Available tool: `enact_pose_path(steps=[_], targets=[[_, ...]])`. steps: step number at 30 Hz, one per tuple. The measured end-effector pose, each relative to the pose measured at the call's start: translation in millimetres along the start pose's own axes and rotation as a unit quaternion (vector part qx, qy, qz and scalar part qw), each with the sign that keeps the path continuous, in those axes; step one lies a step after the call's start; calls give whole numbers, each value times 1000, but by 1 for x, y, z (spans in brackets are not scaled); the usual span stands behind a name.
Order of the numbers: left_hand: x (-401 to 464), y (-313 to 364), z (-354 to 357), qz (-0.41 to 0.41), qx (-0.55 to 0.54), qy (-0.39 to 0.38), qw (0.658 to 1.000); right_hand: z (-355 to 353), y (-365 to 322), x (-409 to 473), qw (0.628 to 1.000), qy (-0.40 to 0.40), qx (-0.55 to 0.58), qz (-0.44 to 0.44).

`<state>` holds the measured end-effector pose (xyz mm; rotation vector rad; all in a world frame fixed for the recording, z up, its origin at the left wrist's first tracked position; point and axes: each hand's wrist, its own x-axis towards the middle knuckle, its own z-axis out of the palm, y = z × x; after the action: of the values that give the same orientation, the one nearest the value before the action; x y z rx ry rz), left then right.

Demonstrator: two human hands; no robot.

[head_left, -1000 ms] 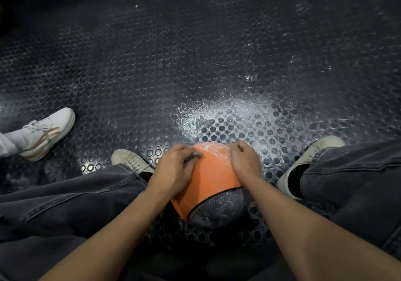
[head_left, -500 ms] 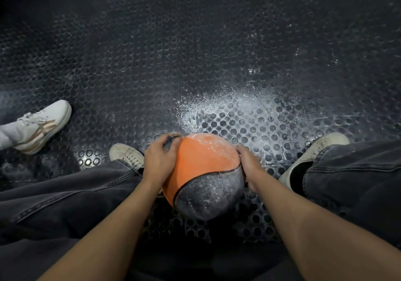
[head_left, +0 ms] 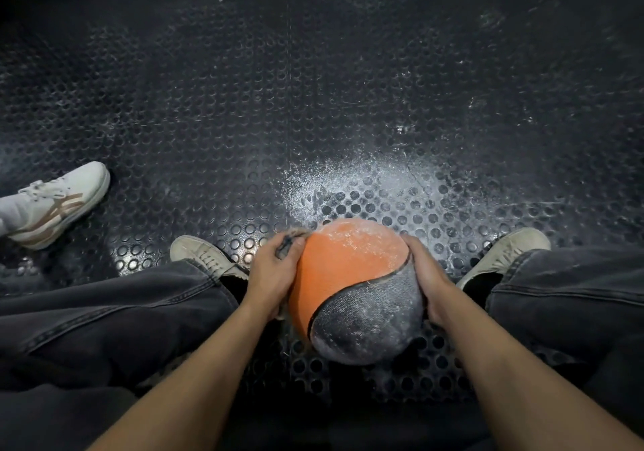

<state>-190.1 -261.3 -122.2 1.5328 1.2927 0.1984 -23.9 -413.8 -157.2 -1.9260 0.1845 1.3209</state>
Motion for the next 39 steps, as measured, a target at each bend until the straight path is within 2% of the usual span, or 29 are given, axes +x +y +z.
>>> enact_pose_path(steps=[3, 7, 11, 13, 16, 19, 23, 25, 27, 30, 31, 36, 38, 39], targets=[[-7, -8, 17, -17, -14, -39, 999, -9, -8, -10, 997, 59, -41, -42], [-14, -5, 21, -12, 79, -65, 995, 3, -13, -11, 976, 187, -74, -80], [-12, -1, 12, 85, 167, -48, 981, 21, -21, -22, 949, 251, -155, -109], [-17, 5, 7, 161, 168, -39, 972, 20, -22, -19, 945, 262, -165, -107], [-25, 20, 5, 263, 163, -93, 946, 11, -28, -12, 953, 246, -117, -129], [-28, 20, 13, 315, 213, -132, 916, 1, -27, -11, 958, 241, -64, -140], [-34, 6, 20, 372, 223, -33, 901, 13, -14, -10, 947, 274, -77, -146], [-35, 9, 29, 403, 235, -18, 884, 15, -16, -10, 946, 272, -88, -153], [-37, 24, 41, 409, 249, -22, 878, 11, -21, -17, 947, 256, -112, -158], [-24, 55, 56, 341, 248, -45, 906, 8, -24, -18, 945, 248, -135, -167], [-19, 59, 53, 331, 257, -60, 906, 9, -25, -16, 944, 248, -140, -167], [-22, 34, 8, 449, 312, -163, 821, 11, -38, -14, 937, 298, -142, -112], [-22, 29, 8, 470, 338, -161, 799, 16, -37, -13, 942, 288, -134, -109], [-19, 34, 16, 470, 343, -148, 799, 19, -35, -12, 944, 281, -132, -111]])
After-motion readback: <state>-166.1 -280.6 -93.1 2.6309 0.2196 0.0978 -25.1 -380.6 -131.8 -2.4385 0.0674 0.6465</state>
